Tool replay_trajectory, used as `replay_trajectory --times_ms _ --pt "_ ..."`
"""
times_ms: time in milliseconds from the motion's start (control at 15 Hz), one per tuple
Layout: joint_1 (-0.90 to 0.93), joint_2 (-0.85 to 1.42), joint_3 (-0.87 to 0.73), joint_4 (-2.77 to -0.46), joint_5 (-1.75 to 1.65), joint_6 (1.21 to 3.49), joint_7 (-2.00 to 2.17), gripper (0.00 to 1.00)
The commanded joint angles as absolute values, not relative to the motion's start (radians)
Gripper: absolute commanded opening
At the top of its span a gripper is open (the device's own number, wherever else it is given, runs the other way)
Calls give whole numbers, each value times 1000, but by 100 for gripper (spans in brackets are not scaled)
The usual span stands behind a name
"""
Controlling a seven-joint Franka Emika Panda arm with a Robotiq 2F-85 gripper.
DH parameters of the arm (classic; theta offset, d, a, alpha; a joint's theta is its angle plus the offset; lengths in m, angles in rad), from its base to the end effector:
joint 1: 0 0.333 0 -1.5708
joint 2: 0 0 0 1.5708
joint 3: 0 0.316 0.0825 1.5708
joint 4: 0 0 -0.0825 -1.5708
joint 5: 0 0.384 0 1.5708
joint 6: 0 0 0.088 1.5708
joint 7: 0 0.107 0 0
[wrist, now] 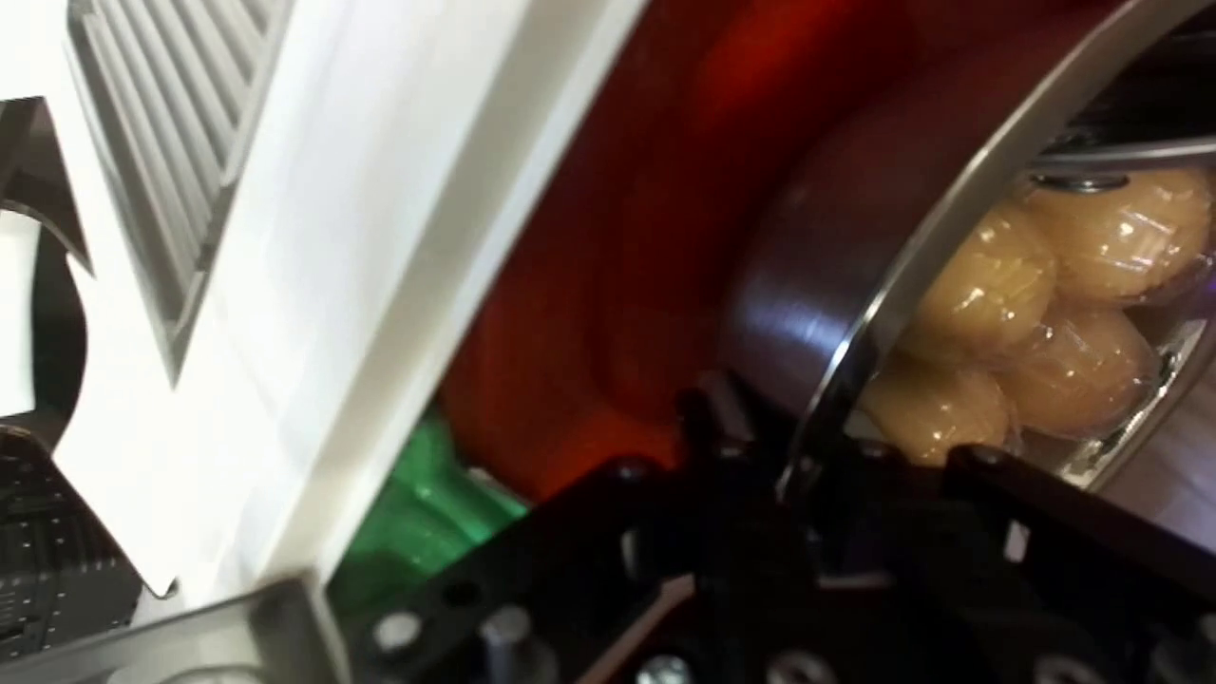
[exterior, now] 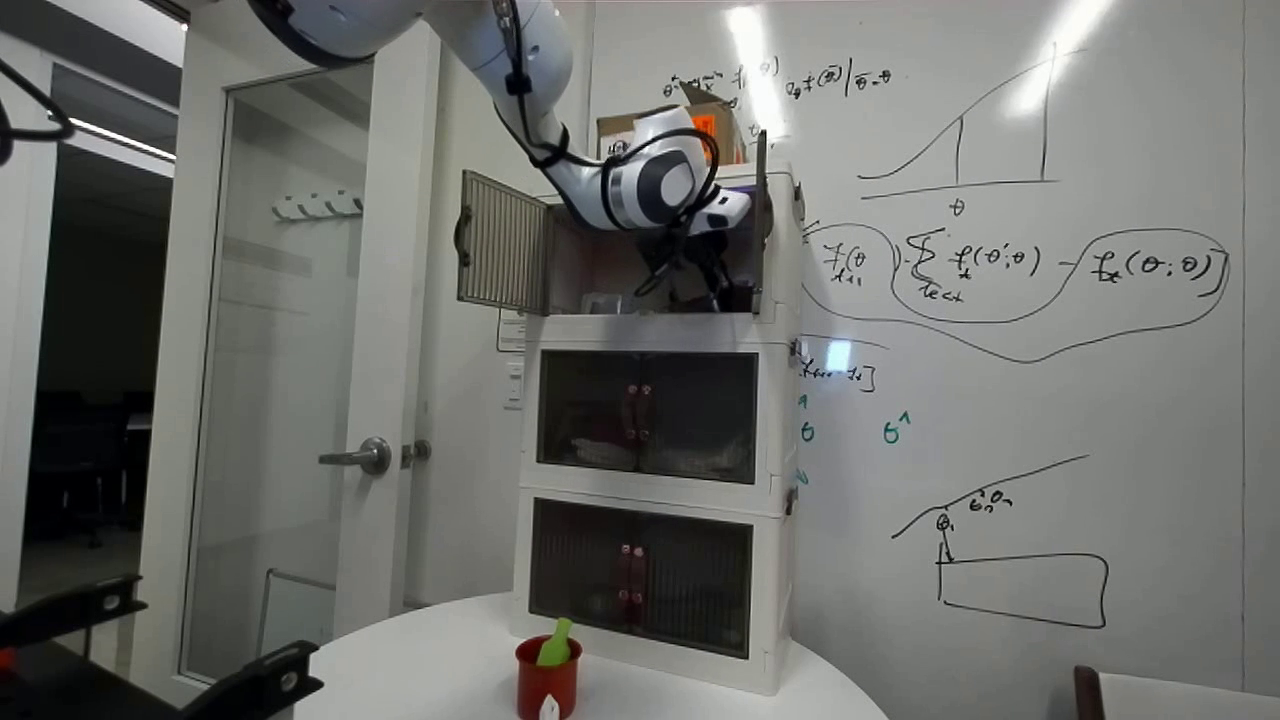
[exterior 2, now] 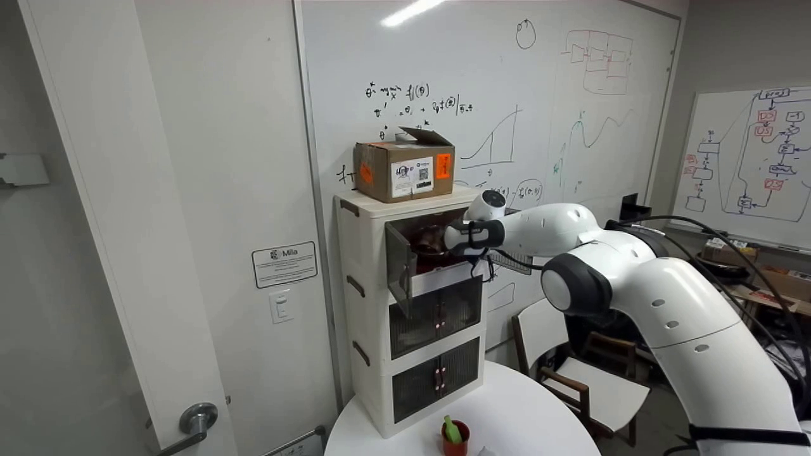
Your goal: Remove the silver bowl from the top cabinet and put it on the table
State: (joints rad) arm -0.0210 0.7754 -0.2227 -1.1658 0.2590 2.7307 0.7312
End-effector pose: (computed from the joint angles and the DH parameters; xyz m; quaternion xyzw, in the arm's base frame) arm 0.7921 -0.1390 0.4351 -0.7978 0.4568 -0.3719 0.1284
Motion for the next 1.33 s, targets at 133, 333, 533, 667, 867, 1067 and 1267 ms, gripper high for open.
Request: replay_trajectory --times_ms 133,333,533,667,867,1067,1267 --pt "-69 660 -219 -1246 248 2603 795 1" --pt "-78 609 -212 -1295 253 2588 815 1" --pt "-93 563 -188 -1344 274 2582 817 1" --pt "-104 532 -163 -1380 295 2573 804 1" --pt "-124 479 -117 -1440 340 2551 777 1" --pt "-130 422 -87 -1510 376 2535 755 1" --pt "-105 335 -90 -1626 364 2542 754 1"
